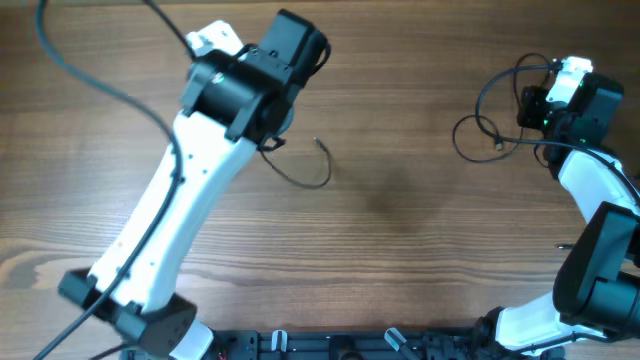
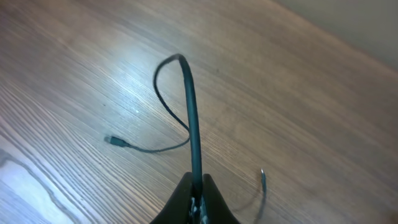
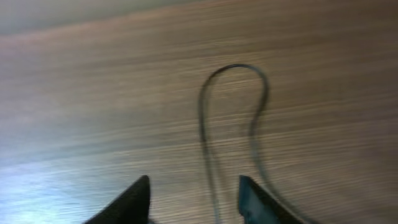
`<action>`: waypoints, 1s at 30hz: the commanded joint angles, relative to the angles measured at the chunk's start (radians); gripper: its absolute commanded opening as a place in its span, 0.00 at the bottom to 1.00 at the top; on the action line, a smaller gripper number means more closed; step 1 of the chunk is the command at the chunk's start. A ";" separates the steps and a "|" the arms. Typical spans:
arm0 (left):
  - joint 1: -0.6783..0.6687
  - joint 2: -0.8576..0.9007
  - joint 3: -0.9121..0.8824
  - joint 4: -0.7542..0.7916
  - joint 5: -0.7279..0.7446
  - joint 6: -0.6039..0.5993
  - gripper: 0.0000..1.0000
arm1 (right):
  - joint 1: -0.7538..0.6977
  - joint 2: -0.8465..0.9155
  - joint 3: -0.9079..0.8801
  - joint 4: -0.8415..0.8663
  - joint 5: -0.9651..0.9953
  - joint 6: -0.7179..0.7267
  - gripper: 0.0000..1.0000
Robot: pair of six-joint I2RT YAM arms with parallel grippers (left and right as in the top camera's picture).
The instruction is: Untangle cables
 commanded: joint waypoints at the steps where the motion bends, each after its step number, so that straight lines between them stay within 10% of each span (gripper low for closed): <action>1: -0.002 0.043 0.003 0.013 0.022 -0.019 0.04 | -0.007 0.005 0.023 0.008 0.163 -0.074 0.61; 7: -0.002 0.053 0.003 0.025 0.026 -0.019 0.04 | -0.069 0.100 0.025 0.010 0.070 -0.071 0.97; 30: -0.002 0.053 0.003 0.029 0.049 -0.019 0.04 | -0.135 0.289 0.061 -0.062 -0.169 -0.018 1.00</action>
